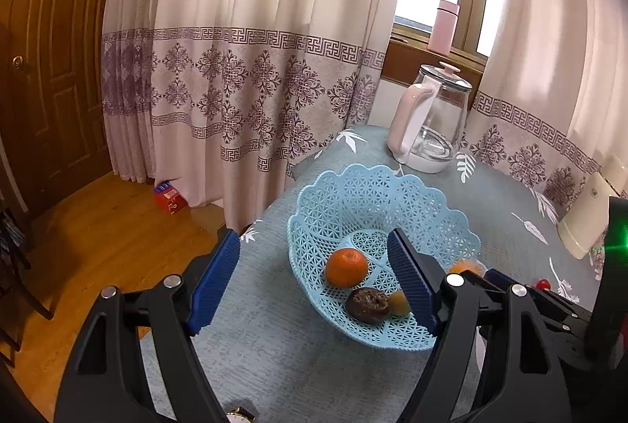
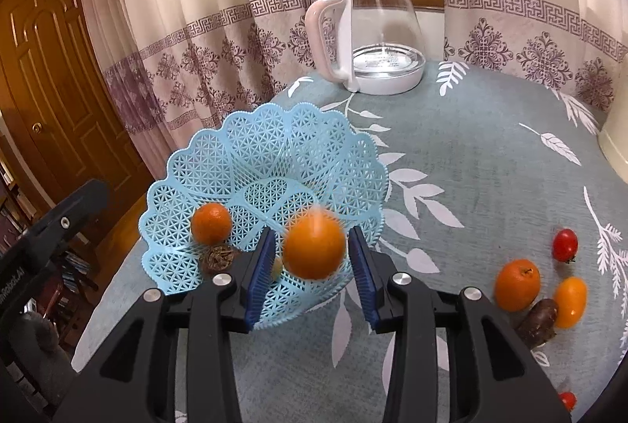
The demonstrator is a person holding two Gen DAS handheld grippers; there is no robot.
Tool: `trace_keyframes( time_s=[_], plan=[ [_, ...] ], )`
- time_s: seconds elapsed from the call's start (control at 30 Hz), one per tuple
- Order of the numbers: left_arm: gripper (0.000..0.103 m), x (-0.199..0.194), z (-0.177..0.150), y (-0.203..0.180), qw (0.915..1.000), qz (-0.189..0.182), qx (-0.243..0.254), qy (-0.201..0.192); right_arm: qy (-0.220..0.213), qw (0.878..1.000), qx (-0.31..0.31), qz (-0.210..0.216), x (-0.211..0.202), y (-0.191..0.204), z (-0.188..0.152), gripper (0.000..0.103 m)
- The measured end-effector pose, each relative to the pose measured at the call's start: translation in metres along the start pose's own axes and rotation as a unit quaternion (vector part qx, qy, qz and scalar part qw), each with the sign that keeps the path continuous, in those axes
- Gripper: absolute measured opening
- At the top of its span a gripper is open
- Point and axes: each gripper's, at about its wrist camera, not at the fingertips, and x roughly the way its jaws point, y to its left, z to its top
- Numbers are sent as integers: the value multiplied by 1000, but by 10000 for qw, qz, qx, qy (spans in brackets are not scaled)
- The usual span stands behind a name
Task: Organize fruits
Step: 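Carry the large orange into the blue basket and open the right tool, then move the right tool to the red tomato and close on it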
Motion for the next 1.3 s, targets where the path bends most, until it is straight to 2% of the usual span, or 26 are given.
trace_keyframes(
  time_s=[0.03, 0.07, 0.5, 0.6, 0.8, 1.3],
  plan=[
    [79, 0, 0, 0, 10000, -3, 1, 2, -31, 10000, 25, 5, -1, -1, 1, 51],
    [79, 0, -1, 0, 10000, -5, -1, 4, -60, 10000, 36, -3, -3, -1, 1, 52],
    [79, -2, -1, -3, 10000, -48, 22, -7, -272, 9991, 331, 25, -31, -13, -9, 53],
    [85, -5, -1, -5, 10000, -62, 15, -33, -325, 9986, 409, 31, -39, -16, -13, 55],
    [85, -7, 0, -7, 9999, -106, 19, -51, -401, 9977, 552, 20, -53, -23, -22, 56],
    [85, -12, -4, -22, 9995, -281, 148, -22, -428, 9932, 1051, -253, -77, -62, -46, 57]
  ],
)
